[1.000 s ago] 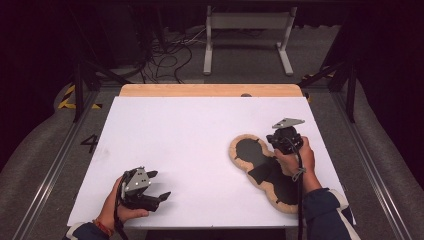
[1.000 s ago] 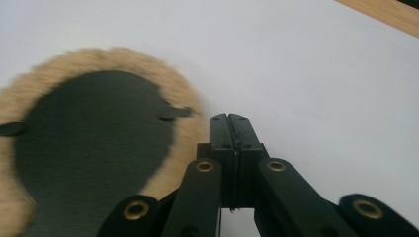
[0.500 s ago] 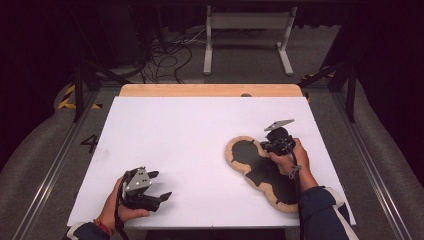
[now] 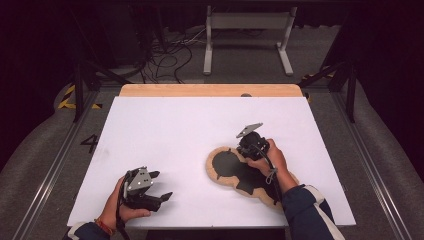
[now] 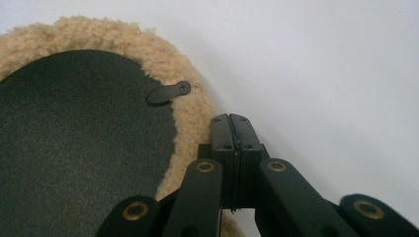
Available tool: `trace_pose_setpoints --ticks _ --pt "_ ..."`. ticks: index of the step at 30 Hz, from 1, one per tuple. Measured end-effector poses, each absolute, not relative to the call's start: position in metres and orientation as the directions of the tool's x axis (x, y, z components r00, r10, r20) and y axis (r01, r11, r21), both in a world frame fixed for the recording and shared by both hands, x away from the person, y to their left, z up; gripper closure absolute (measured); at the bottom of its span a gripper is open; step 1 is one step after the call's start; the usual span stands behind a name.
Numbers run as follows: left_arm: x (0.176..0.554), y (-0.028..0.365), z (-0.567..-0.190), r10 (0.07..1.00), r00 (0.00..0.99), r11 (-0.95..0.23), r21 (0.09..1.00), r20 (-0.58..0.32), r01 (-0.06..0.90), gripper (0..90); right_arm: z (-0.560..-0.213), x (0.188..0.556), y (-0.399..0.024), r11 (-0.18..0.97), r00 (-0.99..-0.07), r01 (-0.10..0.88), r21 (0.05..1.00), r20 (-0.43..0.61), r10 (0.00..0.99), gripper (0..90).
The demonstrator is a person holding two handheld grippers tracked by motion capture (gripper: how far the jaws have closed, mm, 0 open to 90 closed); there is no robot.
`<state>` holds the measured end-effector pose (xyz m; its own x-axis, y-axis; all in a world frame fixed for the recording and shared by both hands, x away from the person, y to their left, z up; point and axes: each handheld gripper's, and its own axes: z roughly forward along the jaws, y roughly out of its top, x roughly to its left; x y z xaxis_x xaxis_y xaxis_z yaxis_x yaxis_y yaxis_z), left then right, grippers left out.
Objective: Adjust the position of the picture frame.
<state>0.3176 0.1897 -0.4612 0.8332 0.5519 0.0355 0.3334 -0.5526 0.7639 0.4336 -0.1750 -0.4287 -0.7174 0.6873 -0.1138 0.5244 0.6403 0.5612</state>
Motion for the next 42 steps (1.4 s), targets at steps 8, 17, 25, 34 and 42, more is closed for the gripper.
trace_pose_setpoints --ticks 8,17,25,34,42 --pt "0.319 0.188 -0.462 0.549 0.835 -0.550 0.764 0.025 0.338 18.2 -0.432 0.428 -0.161 0.659 -0.740 0.499 0.562 -0.119 0.662 90.0" --pt "0.326 0.180 -0.462 0.542 0.840 -0.545 0.765 0.009 0.343 18.1 -0.430 0.422 -0.152 0.682 -0.730 0.479 0.553 -0.181 0.659 81.1" --pt "0.334 0.168 -0.458 0.527 0.850 -0.556 0.764 0.018 0.328 31.9 -0.402 0.391 -0.190 0.607 -0.715 0.425 0.672 -0.162 0.680 83.2" --pt "0.353 0.153 -0.456 0.531 0.847 -0.570 0.749 0.024 0.336 54.4 -0.399 0.331 -0.289 0.414 -0.594 0.506 0.757 -0.043 0.803 85.3" --pt "0.367 0.133 -0.456 0.512 0.859 -0.579 0.746 0.018 0.329 67.3 -0.418 0.290 -0.339 0.311 -0.492 0.578 0.755 0.018 0.870 85.6"
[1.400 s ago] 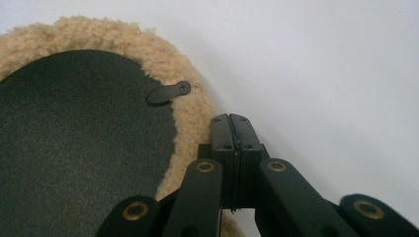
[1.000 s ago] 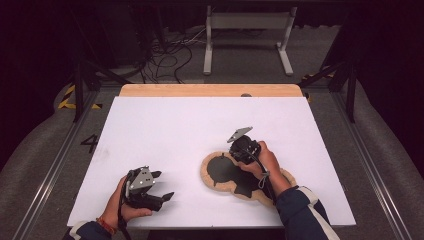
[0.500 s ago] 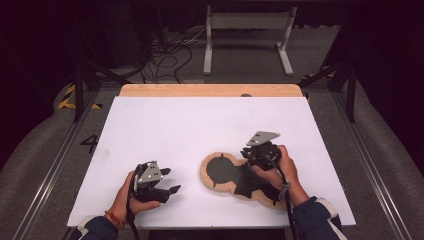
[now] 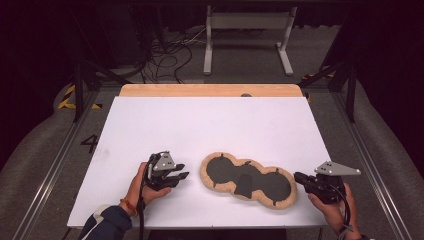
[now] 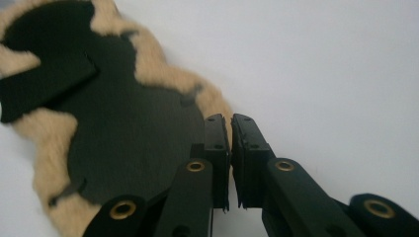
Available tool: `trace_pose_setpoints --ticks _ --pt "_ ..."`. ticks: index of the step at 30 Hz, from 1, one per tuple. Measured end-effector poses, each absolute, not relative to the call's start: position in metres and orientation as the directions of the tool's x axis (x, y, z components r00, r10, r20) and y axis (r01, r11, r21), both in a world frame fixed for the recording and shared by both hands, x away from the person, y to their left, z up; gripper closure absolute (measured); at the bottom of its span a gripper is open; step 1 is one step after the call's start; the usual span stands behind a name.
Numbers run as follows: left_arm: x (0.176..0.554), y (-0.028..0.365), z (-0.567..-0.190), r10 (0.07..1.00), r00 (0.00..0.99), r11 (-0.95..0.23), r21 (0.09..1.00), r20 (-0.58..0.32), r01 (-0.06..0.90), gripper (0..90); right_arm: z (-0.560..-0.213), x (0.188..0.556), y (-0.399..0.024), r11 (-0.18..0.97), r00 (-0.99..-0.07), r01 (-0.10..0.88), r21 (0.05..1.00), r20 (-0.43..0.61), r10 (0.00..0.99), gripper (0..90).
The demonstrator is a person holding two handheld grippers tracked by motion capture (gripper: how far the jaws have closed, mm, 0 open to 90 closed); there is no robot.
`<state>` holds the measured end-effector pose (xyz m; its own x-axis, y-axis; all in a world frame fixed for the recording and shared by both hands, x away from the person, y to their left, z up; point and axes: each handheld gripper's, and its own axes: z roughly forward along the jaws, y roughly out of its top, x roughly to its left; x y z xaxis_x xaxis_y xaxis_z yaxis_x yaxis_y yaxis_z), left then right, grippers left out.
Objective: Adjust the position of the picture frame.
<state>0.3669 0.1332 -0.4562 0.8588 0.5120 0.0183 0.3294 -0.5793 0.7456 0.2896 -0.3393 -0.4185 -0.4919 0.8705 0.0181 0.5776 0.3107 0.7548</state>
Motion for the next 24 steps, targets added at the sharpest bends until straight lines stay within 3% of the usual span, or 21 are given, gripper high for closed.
trace_pose_setpoints --ticks 8,16,24 --pt "0.377 0.114 -0.460 0.495 0.869 -0.610 0.720 0.019 0.331 76.0 -0.436 0.281 -0.344 0.305 -0.473 0.629 0.715 0.040 0.880 87.1" --pt "0.376 0.110 -0.463 0.501 0.865 -0.609 0.711 0.003 0.350 70.6 -0.439 0.281 -0.343 0.289 -0.460 0.644 0.708 0.057 0.886 90.0" --pt "0.373 0.112 -0.461 0.504 0.864 -0.608 0.715 0.013 0.344 69.0 -0.444 0.286 -0.340 0.218 -0.442 0.665 0.714 0.141 0.886 90.0"
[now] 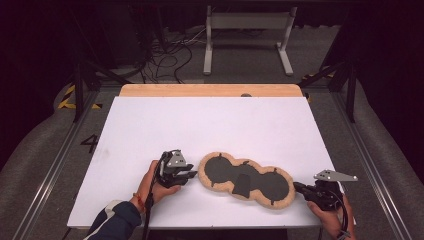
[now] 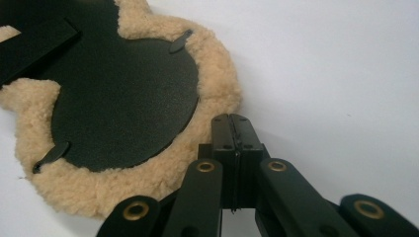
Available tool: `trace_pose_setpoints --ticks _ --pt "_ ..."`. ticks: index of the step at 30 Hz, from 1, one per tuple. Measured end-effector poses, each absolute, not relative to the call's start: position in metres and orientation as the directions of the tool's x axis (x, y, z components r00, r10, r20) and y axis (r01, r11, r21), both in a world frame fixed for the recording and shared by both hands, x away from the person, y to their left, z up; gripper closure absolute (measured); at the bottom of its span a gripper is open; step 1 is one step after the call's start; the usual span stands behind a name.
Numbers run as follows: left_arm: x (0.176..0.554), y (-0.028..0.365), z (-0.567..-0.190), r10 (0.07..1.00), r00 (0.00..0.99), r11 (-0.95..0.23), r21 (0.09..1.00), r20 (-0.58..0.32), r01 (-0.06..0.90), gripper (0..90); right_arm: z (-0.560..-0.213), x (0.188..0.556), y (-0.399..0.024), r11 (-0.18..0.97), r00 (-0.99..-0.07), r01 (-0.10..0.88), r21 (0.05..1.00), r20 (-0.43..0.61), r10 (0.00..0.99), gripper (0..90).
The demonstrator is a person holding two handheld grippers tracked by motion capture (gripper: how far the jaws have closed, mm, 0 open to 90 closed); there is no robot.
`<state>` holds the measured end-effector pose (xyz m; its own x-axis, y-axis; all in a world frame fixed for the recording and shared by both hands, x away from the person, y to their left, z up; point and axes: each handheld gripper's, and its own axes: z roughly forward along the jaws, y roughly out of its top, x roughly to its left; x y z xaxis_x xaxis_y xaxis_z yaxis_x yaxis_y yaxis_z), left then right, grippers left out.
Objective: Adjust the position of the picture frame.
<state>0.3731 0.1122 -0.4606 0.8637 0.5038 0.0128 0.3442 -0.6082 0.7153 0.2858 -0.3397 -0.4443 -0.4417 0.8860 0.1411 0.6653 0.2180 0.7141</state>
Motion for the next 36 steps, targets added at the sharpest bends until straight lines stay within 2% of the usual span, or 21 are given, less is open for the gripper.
trace_pose_setpoints --ticks 4,8,22,27,36 --pt "0.371 0.124 -0.461 0.521 0.854 -0.609 0.709 0.020 0.355 68.3 -0.445 0.290 -0.329 0.222 -0.424 0.661 0.717 0.112 0.899 90.0" --pt "0.370 0.136 -0.462 0.541 0.841 -0.601 0.706 0.015 0.374 68.4 -0.448 0.296 -0.321 0.211 -0.436 0.659 0.722 0.138 0.889 90.0" --pt "0.361 0.160 -0.460 0.596 0.803 -0.569 0.716 0.020 0.404 68.4 -0.453 0.314 -0.292 0.286 -0.485 0.627 0.725 0.076 0.871 89.9" --pt "0.361 0.159 -0.462 0.591 0.806 -0.578 0.711 0.027 0.401 68.2 -0.453 0.305 -0.299 0.316 -0.511 0.627 0.712 0.070 0.856 87.3" --pt "0.367 0.154 -0.463 0.584 0.811 -0.588 0.707 0.034 0.394 67.7 -0.450 0.290 -0.300 0.373 -0.573 0.622 0.688 0.075 0.816 90.0"
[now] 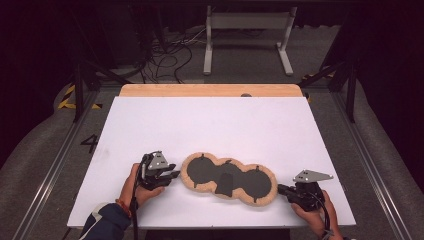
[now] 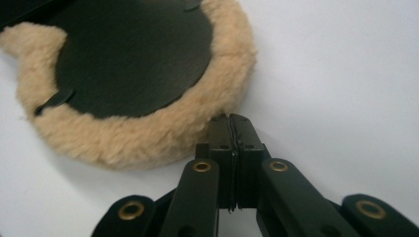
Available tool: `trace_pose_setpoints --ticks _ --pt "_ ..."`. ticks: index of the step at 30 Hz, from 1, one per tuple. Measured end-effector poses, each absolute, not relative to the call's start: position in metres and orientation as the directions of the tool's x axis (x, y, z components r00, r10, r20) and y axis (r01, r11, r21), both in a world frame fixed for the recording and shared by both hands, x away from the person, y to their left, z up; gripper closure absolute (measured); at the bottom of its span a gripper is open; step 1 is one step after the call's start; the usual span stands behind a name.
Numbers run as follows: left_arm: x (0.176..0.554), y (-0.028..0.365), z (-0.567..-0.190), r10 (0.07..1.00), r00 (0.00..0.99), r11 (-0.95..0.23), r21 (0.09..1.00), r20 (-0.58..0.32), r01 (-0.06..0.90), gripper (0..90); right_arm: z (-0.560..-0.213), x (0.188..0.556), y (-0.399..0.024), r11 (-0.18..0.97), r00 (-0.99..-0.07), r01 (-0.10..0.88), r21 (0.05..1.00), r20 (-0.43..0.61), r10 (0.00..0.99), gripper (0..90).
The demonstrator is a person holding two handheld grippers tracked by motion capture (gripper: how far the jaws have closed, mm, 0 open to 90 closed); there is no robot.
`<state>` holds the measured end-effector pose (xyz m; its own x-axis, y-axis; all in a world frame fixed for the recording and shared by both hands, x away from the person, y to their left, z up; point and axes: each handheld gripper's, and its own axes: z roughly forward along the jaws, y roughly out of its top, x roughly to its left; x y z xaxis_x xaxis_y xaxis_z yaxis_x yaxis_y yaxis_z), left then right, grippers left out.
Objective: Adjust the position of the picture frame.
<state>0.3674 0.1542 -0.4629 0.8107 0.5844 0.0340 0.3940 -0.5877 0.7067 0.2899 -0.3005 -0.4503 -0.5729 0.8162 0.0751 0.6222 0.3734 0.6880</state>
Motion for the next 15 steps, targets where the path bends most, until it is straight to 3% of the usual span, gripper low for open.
trace_pose_setpoints --ticks 10,15 --pt "0.370 0.153 -0.463 0.582 0.813 -0.585 0.708 0.026 0.396 67.9 -0.448 0.277 -0.296 0.449 -0.643 0.598 0.664 0.064 0.763 90.0" --pt "0.370 0.153 -0.464 0.593 0.805 -0.573 0.710 0.014 0.409 68.0 -0.450 0.279 -0.296 0.430 -0.636 0.603 0.672 0.079 0.768 90.0"
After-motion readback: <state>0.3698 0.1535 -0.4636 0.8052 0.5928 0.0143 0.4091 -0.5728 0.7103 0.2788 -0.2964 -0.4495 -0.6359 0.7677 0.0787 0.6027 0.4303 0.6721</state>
